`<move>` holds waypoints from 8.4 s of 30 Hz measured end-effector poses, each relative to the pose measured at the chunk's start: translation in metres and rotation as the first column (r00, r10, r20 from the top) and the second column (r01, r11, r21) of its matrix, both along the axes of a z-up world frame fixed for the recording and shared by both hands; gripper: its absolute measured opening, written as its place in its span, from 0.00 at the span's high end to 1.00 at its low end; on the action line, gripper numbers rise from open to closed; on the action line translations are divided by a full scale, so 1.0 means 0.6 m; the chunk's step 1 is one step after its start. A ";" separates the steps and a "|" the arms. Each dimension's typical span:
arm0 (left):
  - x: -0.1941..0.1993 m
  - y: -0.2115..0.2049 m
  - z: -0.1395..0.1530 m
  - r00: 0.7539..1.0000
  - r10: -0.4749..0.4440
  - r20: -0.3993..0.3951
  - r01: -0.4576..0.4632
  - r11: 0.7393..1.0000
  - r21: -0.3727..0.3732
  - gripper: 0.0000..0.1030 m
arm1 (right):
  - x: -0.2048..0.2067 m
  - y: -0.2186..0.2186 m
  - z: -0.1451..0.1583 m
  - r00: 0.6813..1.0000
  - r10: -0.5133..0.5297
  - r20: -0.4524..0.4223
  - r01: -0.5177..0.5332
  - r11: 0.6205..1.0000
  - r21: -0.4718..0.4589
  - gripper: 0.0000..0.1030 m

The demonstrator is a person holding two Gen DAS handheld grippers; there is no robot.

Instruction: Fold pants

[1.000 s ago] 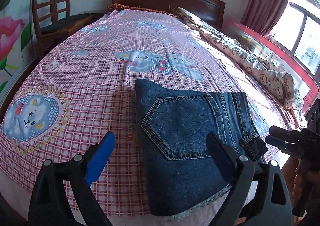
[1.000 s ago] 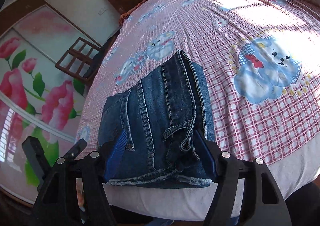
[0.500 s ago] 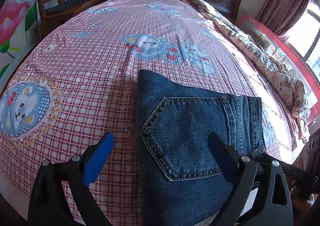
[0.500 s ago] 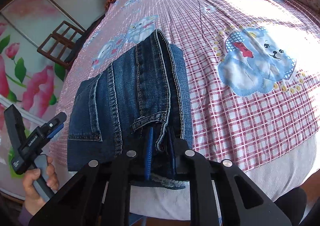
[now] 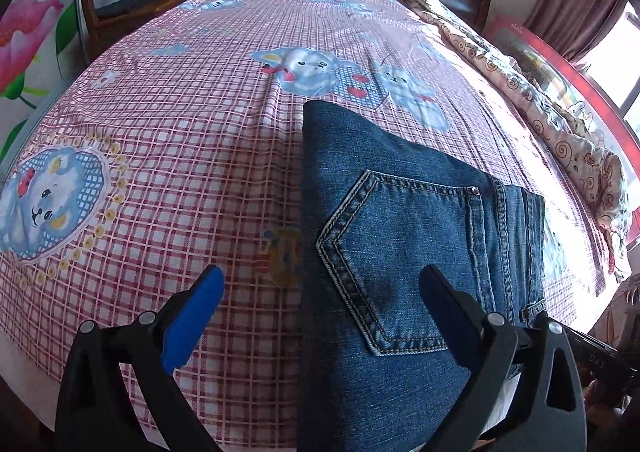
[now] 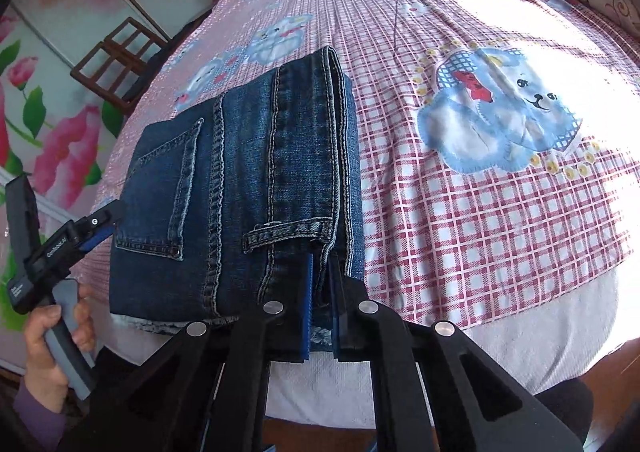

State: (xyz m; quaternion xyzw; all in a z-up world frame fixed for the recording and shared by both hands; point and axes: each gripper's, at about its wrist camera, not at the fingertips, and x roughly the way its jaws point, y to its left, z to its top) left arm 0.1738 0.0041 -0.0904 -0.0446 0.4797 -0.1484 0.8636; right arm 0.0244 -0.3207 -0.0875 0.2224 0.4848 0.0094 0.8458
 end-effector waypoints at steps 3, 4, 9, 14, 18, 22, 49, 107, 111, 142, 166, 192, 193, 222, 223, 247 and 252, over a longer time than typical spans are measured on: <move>0.003 -0.003 -0.004 1.000 0.001 -0.001 -0.001 0.999 0.039 0.05 | -0.006 0.000 0.016 0.999 -0.033 -0.002 0.033 0.999 0.011 0.94; 0.003 -0.004 -0.006 1.000 0.001 -0.001 -0.001 0.999 0.052 0.05 | -0.012 0.001 0.028 0.999 -0.045 0.003 0.045 0.999 0.020 0.94; 0.004 -0.003 -0.009 1.000 0.001 -0.001 -0.001 0.998 0.059 0.05 | -0.030 0.020 0.087 0.996 -0.077 0.048 0.079 0.995 -0.057 0.94; 0.003 0.004 -0.011 1.000 0.008 -0.007 -0.007 0.997 0.072 0.05 | -0.021 0.016 0.068 0.992 -0.073 -0.105 0.057 0.988 -0.141 0.91; -0.004 0.007 -0.014 1.000 0.001 -0.003 0.000 0.996 0.090 0.04 | -0.048 -0.012 0.074 0.980 -0.187 -0.064 0.175 0.971 -0.161 0.91; -0.013 0.020 -0.018 0.999 0.027 -0.036 -0.025 0.999 0.044 0.04 | 0.006 0.029 0.104 0.997 -0.064 0.041 0.070 0.987 -0.145 0.67; 0.139 0.029 -0.069 0.955 -0.149 -0.256 0.020 0.895 -0.446 0.76 | 0.074 0.017 -0.007 0.993 -0.072 -0.098 0.060 0.991 -0.121 0.43; -0.087 -0.059 0.008 0.963 -0.265 0.056 0.258 0.960 0.112 0.02 | 0.020 0.045 0.037 0.993 0.119 0.014 -0.118 0.993 -0.027 0.92; -0.089 -0.052 0.007 0.949 -0.312 0.049 0.306 0.946 0.104 0.02 | 0.009 0.059 0.052 0.986 0.168 -0.008 -0.168 0.979 -0.119 0.93; -0.077 -0.050 -0.006 0.966 -0.257 -0.001 0.256 0.964 0.071 0.02 | 0.215 0.059 0.085 0.996 0.085 -0.020 -0.087 0.950 -0.299 0.77; -0.065 -0.049 -0.016 0.972 -0.234 -0.011 0.234 0.971 0.054 0.02 | 0.101 0.001 0.081 1.000 -0.027 0.000 0.027 0.995 -0.101 0.66; -0.083 0.139 -0.037 0.979 -0.062 -0.194 -0.017 0.925 -0.379 0.02 | -0.006 0.031 0.033 0.997 0.080 -0.010 -0.080 0.996 0.038 0.82; -0.083 0.139 -0.038 0.980 -0.056 -0.191 -0.024 0.920 -0.392 0.02 | -0.007 0.024 0.020 0.997 0.072 -0.021 -0.071 0.996 0.058 0.82; -0.080 0.127 -0.073 0.943 0.076 -0.323 -0.228 0.857 -0.462 0.48 | -0.013 -0.004 0.020 0.999 0.031 -0.023 -0.027 0.988 0.154 0.78; -0.081 0.129 -0.050 0.950 0.118 -0.290 -0.231 0.890 -0.394 0.28 | -0.019 -0.014 0.033 1.000 0.012 -0.002 -0.012 0.987 0.158 0.78; -0.016 -0.053 0.022 0.993 -0.109 -0.047 0.108 0.994 -0.018 0.12 | 0.167 0.003 0.132 0.994 0.049 0.103 -0.031 0.986 -0.165 0.93; -0.011 -0.056 0.011 0.993 -0.103 -0.066 0.101 0.994 -0.035 0.10 | 0.184 -0.039 0.059 1.000 -0.016 -0.001 0.016 0.991 -0.130 0.94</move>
